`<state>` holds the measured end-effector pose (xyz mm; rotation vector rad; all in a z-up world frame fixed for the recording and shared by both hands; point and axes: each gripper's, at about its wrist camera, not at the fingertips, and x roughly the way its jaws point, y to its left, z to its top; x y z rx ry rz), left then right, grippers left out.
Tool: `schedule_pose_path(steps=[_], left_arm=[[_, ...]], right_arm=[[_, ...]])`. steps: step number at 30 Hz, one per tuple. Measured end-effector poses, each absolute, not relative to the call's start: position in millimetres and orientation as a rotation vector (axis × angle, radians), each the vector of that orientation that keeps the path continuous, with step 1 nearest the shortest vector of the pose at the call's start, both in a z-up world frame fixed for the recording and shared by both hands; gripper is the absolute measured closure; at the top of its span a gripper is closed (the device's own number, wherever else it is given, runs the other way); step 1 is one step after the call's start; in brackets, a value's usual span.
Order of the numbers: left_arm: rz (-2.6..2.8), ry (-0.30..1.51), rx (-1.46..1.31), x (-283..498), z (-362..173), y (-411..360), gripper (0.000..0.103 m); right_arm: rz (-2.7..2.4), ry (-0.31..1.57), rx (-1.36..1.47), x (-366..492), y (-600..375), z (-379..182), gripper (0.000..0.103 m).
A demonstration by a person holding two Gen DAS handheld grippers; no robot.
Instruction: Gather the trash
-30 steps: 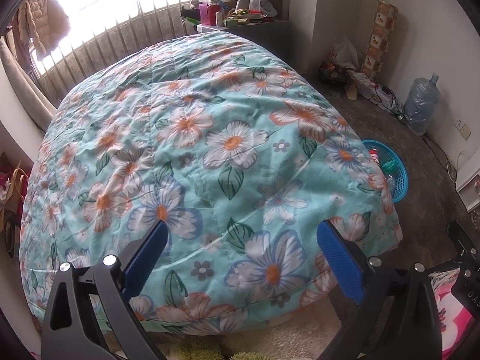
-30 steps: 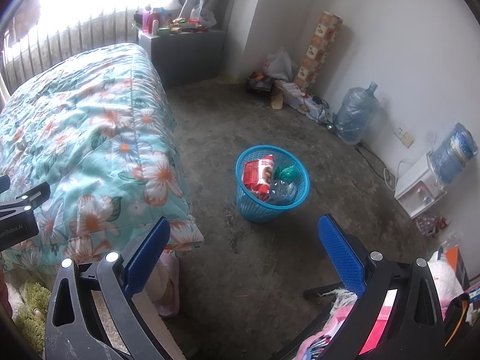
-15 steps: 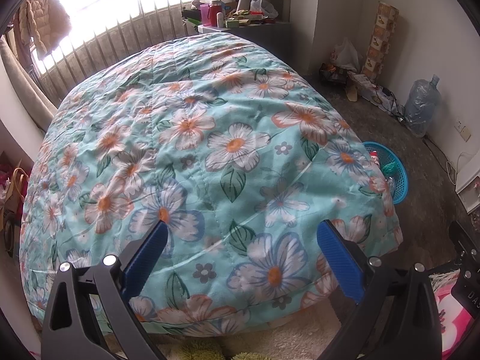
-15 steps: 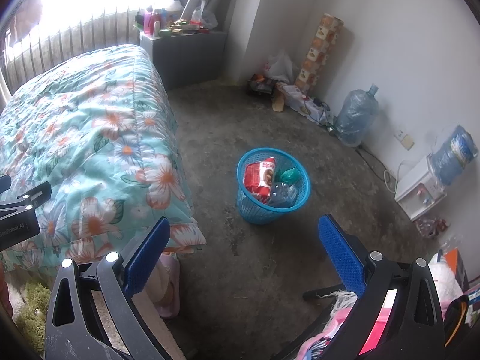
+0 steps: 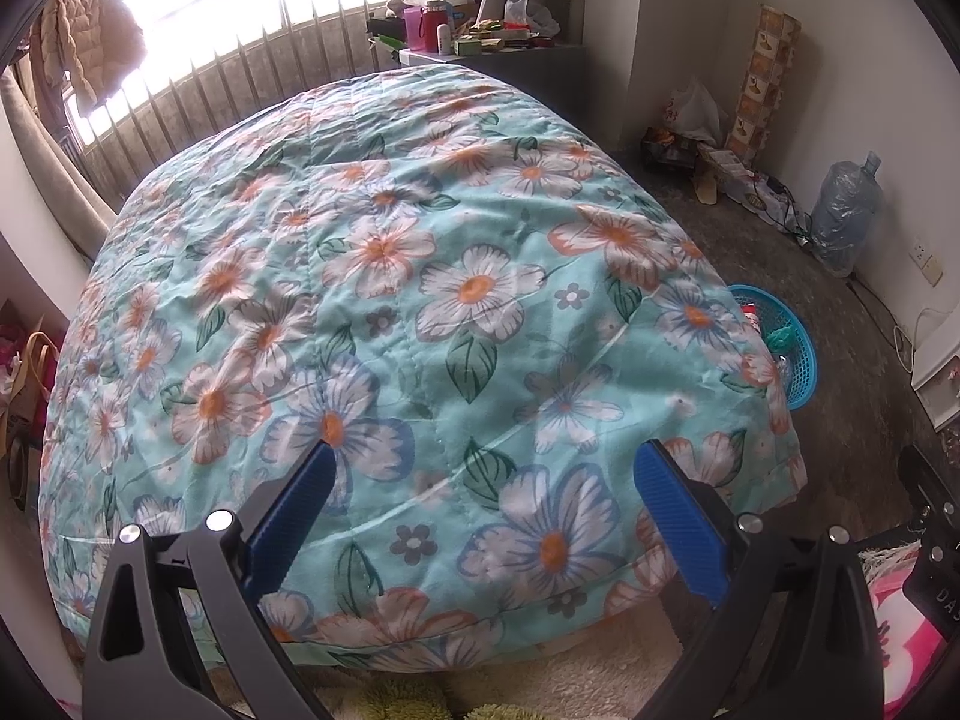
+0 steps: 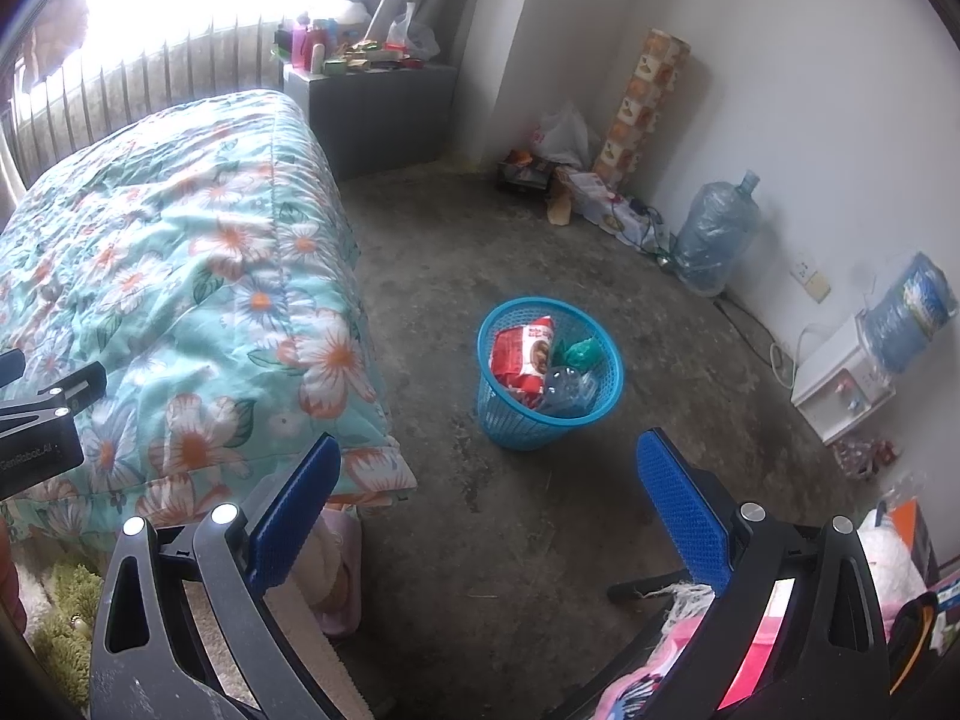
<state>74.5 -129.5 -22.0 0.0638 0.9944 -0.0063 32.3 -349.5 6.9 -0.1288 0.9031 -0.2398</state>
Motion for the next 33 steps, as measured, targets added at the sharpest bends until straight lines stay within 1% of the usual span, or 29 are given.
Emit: schedule_pose_path(steps=[33], left_arm=[[-0.004, 0.990, 0.062, 72.8, -20.6, -128.6, 0.006]], right_arm=[[-0.238, 0.897, -0.127, 31.4, -345.7, 7.0, 0.008]])
